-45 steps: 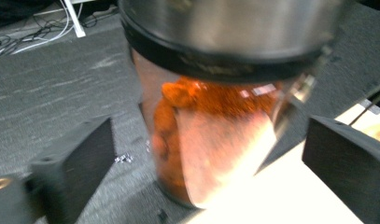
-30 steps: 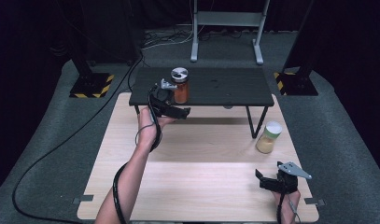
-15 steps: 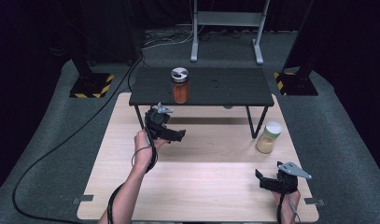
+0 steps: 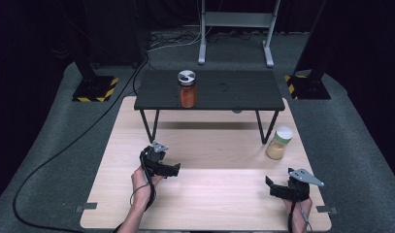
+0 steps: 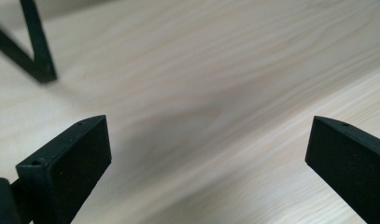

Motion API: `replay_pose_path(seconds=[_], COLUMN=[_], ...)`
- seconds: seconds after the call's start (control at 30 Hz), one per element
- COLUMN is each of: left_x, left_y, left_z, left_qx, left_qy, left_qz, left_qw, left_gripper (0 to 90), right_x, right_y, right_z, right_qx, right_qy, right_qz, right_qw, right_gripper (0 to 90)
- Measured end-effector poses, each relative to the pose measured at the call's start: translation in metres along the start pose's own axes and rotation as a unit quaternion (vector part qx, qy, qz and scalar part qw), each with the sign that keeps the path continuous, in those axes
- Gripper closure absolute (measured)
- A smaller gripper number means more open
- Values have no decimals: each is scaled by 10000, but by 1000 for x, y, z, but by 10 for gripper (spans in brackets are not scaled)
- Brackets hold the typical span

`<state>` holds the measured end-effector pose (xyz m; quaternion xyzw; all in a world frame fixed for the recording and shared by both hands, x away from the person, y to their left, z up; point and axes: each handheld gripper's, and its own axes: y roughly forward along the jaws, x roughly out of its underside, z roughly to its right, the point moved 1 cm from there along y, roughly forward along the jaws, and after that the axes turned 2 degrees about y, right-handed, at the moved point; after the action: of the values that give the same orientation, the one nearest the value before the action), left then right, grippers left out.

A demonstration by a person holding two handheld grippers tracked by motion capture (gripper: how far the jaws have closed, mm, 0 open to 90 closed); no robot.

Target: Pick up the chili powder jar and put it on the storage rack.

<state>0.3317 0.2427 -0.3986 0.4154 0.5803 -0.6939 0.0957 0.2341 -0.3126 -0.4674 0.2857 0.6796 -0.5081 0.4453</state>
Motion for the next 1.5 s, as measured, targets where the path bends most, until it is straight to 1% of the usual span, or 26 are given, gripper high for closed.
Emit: replay_pose_path(seconds=[0.03, 0.1, 0.13, 0.27, 0.3, 0.37, 0.4, 0.5, 0.63, 0.77, 0.9, 0.93, 1.0, 1.03, 1.2, 1.33, 1.5], left_x=[4, 14, 18, 31, 34, 39, 40, 43, 56, 57, 58, 58, 58, 58, 58, 58, 58], left_y=[2, 7, 8, 12, 13, 12, 11, 11, 11, 10, 10, 10, 9, 9, 9, 9, 9], left_z=[0, -1, -3, -5, -6, -6, -7, -6, -3, -3, -2, -3, -5, -5, -6, -6, -6], left_qx=[-48, -75, -44, -39, -32, -86, -66, -117, -164, -174, -178, -137, -25, -15, -4, -4, -4], left_qy=[-21, -78, -75, -167, -191, -175, -200, -124, -141, -134, -136, -111, 11, 19, 32, 31, 30], left_qz=[-33, -116, -132, -139, -116, -68, -38, -4, 245, 246, 258, 262, 255, 253, 249, 250, 249], left_qw=[10000, 9999, 9999, 9998, 9997, 9998, 9998, 9999, 9995, 9995, 9994, 9995, 9997, 9997, 9997, 9997, 9997], left_gripper=[0, 0, 0, 0, 0, 0, 0, 0, 0, 0, 0, 0, 0, 0, 0, 0, 0], right_x=[0, 0, 0, 0, 0, -1, -1, -1, 0, -1, 1, 1, 0, -1, 2, 2, 4], right_y=[0, 0, 0, 0, 0, 1, 1, 1, 0, 1, 0, 0, 0, 0, -1, -1, -1], right_z=[0, -1, -1, -2, -2, -2, -2, -2, -2, -2, 0, 0, -1, -1, 2, 2, 7], right_qx=[9, 19, 21, 28, 32, 35, 37, 41, 46, 48, 21, 19, 25, 24, -3, -25, -84], right_qy=[0, -17, -17, -37, -40, -44, -46, -45, -19, -48, 47, 47, 17, 2, 97, 73, 192], right_qz=[0, -2, -7, -10, -12, -22, -24, -25, -6, -36, 20, 22, -8, -17, 59, 47, 128], right_qw=[10000, 10000, 10000, 10000, 10000, 10000, 10000, 10000, 10000, 10000, 10000, 10000, 10000, 10000, 9999, 10000, 9997], right_gripper=[0, 0, 0, 0, 0, 0, 0, 0, 0, 0, 0, 0, 0, 0, 0, 0, 0])
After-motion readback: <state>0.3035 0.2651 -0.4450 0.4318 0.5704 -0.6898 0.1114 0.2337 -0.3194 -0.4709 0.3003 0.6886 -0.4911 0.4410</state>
